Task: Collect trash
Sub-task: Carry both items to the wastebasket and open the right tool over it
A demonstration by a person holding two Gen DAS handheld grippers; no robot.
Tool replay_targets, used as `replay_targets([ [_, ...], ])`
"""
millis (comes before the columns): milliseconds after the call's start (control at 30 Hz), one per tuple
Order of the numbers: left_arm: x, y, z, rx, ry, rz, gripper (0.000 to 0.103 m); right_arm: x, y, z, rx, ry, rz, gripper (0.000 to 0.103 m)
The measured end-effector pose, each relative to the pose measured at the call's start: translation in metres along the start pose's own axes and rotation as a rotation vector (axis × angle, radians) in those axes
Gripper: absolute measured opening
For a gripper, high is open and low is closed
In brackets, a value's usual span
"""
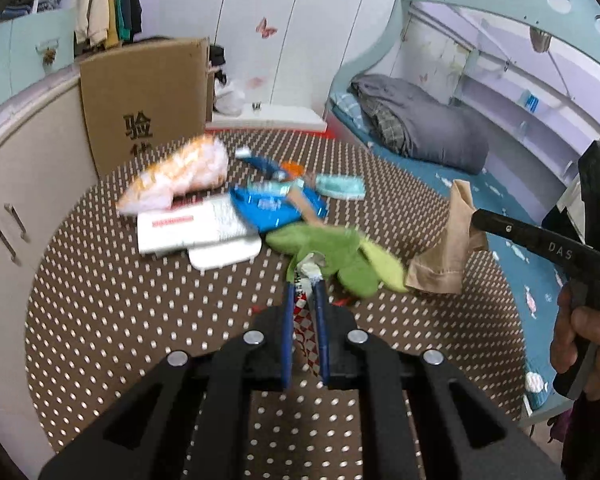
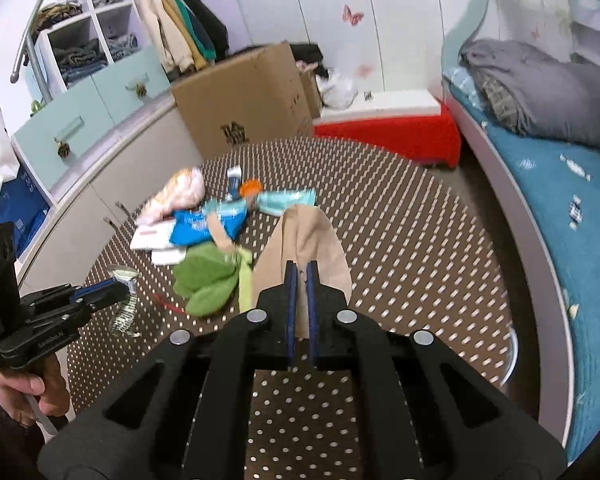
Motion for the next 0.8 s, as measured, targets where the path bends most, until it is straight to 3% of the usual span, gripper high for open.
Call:
replay_targets([
  [267,0.058,0.013,0.032,-0.027,-0.054,0.089,0.01,0.046,0.043,0.019,-0.01,0.005,0.108,0.005],
  [333,0.073,0.008,0.043,-0.036,-0.072,0.103,0.01,0.052,0.044,0.029,-0.017,0.001,0.097,0.005],
  [400,0.084,0.003,0.053,-0.047,-0.086,0.108,0.01,0.046,0.03,0.042,-0.031,-0.005,0.019,0.007],
  [467,0.091,-0.001,0.062,-0.062,-0.095,0.11,0.01,0.031,0.009,0.049,-0.045,0.0,-0.043,0.04],
  [500,0.092,-0.004,0.066,-0.065,-0.101,0.108,0.01,0.023,0.004,0.052,-0.055,0.015,-0.046,0.079],
  [533,0.092,-0.006,0.068,-0.068,-0.104,0.103,0.01,0.012,-0.009,0.051,-0.062,0.046,-0.06,0.08],
  [700,0.085,-0.018,0.074,-0.073,-0.102,0.07,0.01,-0.021,-0.061,0.048,-0.066,0.071,-0.166,0.079],
  [767,0.084,-0.022,0.074,-0.07,-0.103,0.06,0.01,-0.027,-0.075,0.045,-0.087,0.11,-0.174,0.055],
  [800,0.084,-0.024,0.075,-0.071,-0.103,0.056,0.01,-0.025,-0.076,0.046,-0.095,0.117,-0.165,0.021],
])
Point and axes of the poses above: each gripper's, at about its wrist camera, not at the fingertips, and y roughly against the way its jaws point, z to its right, x to its top, the point moved 8 cm from there along -y, roughly the way its jaws point, and after that the axes turned 15 degrees about -y, right-handed, at the moved point
